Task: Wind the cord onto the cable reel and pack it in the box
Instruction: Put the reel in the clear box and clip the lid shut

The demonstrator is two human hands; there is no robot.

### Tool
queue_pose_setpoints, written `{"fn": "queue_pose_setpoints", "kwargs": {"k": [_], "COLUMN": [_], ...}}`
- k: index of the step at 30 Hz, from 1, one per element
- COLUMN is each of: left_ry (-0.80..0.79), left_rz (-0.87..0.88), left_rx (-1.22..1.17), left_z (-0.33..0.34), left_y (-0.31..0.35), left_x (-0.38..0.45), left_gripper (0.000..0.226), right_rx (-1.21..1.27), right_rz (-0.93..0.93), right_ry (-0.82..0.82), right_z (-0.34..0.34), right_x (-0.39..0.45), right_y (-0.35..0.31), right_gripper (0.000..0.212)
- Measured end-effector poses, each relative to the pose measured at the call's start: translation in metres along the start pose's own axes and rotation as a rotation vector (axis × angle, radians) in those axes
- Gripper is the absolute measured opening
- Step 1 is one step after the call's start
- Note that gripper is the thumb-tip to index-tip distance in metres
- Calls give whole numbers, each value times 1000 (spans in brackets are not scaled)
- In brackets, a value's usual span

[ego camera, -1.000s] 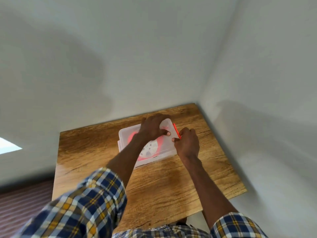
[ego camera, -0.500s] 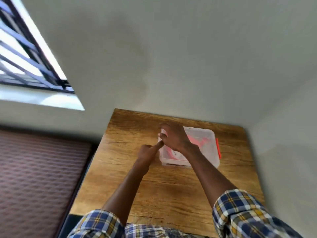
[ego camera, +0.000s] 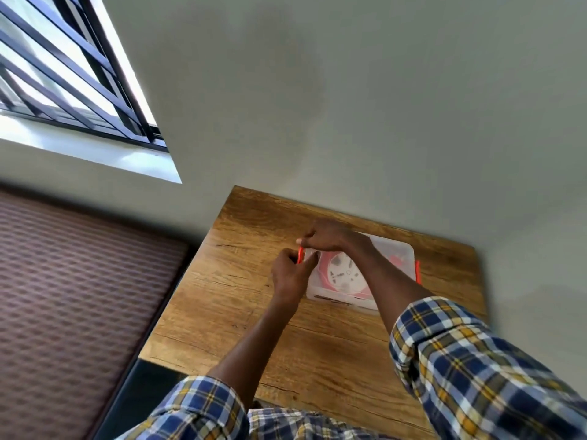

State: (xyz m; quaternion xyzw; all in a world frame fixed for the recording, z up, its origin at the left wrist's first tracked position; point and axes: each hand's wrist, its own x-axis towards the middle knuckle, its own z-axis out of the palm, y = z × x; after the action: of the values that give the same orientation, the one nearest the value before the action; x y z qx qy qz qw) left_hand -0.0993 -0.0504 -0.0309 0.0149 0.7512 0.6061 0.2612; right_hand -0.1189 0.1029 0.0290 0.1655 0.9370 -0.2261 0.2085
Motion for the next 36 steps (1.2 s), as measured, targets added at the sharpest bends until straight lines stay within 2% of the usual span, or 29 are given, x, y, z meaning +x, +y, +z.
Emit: {"fn": "queue_pose_setpoints", "kwargs": {"k": [3, 8, 12, 16, 18, 19, 22, 23, 24, 26, 28, 31, 34, 36], "left_ry": [199, 271, 265, 251, 223, 208, 173, 161, 144, 105, 69, 37, 86, 148], "left_rz": [162, 278, 452, 458, 470, 472, 477, 487, 496, 501, 484, 464, 341, 240], "left_rx": [194, 294, 505, 564, 585, 587, 566, 552, 537, 519, 525, 522, 474, 445], "left_z": [11, 12, 15, 15, 16, 17, 20, 20, 20, 19, 17, 12, 0, -14], "left_y": [-1, -1, 1, 3, 3, 3, 5, 5, 6, 8, 11, 17, 25, 27], "left_x": [-9, -14, -17, -19, -18, -17, -15, -13, -11, -4, 6, 17, 28, 34], "left_gripper": [32, 30, 18, 18, 22, 25, 37, 41, 46, 54, 59, 63, 73, 74], "right_rx": [242, 361, 444, 541, 577, 546, 321, 247, 201, 208, 310, 528, 1066, 1275], "right_rz": [9, 25, 48, -19, -45, -25, 180, 296, 430, 590, 520, 348, 338, 365], "right_ry": [164, 262, 313, 302, 382, 483, 891, 962, 965, 839, 759, 867, 898, 872], "right_z": [9, 18, 17, 16, 15, 15, 30, 37, 45, 61, 75, 78, 69, 71], "right_x": [-4, -6, -8, -19, -30, -38, -67, -77, -85, -97, -99, -96, -88, -81], "right_y": [11, 10, 8, 11, 19, 26, 52, 62, 71, 81, 85, 89, 87, 73], "right_gripper": [24, 25, 17, 11, 9, 12, 24, 33, 45, 61, 66, 73, 94, 93]}}
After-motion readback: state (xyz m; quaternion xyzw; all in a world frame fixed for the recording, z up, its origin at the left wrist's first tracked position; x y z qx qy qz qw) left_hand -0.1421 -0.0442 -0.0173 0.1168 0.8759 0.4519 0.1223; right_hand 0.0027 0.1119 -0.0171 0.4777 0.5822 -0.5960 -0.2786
